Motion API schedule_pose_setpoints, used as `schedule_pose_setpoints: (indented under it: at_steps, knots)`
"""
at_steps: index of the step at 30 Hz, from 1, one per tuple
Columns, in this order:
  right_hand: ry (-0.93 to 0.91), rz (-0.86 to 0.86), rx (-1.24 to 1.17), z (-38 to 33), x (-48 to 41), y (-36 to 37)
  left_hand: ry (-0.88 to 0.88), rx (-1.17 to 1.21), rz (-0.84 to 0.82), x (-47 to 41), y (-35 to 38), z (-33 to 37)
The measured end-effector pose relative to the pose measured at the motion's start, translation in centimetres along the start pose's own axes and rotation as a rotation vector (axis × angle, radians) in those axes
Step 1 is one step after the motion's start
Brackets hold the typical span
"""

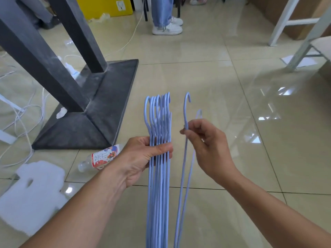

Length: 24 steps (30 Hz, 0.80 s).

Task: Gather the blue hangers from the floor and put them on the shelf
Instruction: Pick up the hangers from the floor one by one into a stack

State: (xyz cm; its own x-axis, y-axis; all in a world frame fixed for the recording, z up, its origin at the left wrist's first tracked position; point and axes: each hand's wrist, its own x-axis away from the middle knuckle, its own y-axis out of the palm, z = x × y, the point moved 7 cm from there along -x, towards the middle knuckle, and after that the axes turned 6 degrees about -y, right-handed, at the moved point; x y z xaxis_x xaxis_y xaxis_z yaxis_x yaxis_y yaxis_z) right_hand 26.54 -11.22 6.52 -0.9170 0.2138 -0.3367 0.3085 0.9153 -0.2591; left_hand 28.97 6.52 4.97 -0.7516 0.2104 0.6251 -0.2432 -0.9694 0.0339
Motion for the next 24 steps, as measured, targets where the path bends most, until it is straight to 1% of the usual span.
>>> schedule_pose_setpoints:
  at_steps: [4, 9, 12, 15, 17, 18, 21, 22, 23, 24]
  knots:
    - [0.065, 0.034, -0.133, -1.2, 0.1, -0.9, 0.053, -0.071, -0.067, 1.3, 2.9, 1.1]
    - [0.085, 0.122, -0.134, -2.7, 0.5, -3.7, 0.113, -0.115, -0.082, 2.5, 5.5, 2.4]
    - [0.086, 0.141, -0.139, -3.5, 0.7, -5.0, 0.131, -0.119, -0.1, 3.1, 6.7, 2.9]
    - [0.069, 0.112, -0.141, -3.9, 1.0, -6.5, 0.133, -0.141, -0.138, 3.5, 7.6, 3.3]
    - [0.013, 0.053, -0.131, -4.2, 1.4, -8.0, 0.135, -0.172, -0.183, 4.0, 8.3, 3.7]
    - [-0.04, 0.02, -0.052, -4.3, 1.7, -8.8, 0.137, -0.193, -0.209, 4.2, 8.7, 3.9]
    - [-0.286, -0.133, 0.464, -3.9, 1.9, -9.5, 0.151, -0.264, -0.305, 5.0, 10.1, 4.7]
    - [-0.372, -0.173, 0.604, -3.7, 1.8, -9.3, 0.157, -0.293, -0.345, 5.3, 10.7, 4.9]
    - [-0.447, -0.187, 0.691, -3.6, 1.6, -9.1, 0.162, -0.325, -0.383, 5.6, 11.2, 5.0]
    - [-0.511, -0.176, 0.726, -3.8, 1.3, -9.1, 0.165, -0.357, -0.417, 5.9, 11.7, 5.2]
